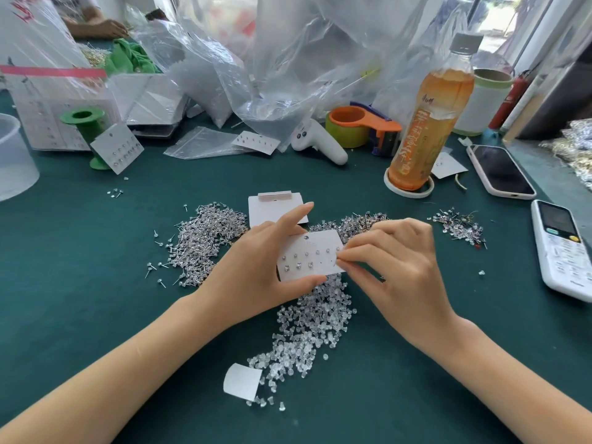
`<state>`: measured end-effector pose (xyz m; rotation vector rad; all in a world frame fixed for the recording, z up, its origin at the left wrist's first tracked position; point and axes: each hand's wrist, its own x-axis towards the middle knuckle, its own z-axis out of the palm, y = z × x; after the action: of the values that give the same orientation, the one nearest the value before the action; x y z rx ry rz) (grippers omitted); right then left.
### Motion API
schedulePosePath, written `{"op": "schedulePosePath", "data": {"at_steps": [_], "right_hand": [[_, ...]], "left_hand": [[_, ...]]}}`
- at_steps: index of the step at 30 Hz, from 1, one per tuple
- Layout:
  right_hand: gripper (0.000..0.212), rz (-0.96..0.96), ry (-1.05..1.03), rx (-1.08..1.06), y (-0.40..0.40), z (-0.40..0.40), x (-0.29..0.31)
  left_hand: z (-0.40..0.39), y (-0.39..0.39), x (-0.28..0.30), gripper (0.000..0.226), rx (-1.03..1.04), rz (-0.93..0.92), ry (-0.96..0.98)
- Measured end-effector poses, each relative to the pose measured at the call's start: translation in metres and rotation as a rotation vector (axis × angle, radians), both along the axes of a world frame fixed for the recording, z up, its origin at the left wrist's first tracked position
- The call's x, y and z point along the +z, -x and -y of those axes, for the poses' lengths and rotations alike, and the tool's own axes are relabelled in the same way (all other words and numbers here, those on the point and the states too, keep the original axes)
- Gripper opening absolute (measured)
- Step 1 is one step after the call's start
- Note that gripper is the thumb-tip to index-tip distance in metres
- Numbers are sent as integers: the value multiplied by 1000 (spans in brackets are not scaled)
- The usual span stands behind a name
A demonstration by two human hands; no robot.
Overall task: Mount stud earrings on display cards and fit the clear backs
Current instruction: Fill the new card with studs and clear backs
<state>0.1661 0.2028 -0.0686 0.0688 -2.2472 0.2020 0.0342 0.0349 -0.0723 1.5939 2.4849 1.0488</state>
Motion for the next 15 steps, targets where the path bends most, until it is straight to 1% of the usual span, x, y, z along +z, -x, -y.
{"op": "schedulePosePath", "data": {"at_steps": [8, 15], "right_hand": [[7, 0, -20, 23, 2, 2, -3], [7, 34, 8, 43, 2, 3, -3]], "left_hand": [[-1, -5, 1, 87, -49, -20, 6], [-1, -7, 1, 87, -67, -20, 11]]}}
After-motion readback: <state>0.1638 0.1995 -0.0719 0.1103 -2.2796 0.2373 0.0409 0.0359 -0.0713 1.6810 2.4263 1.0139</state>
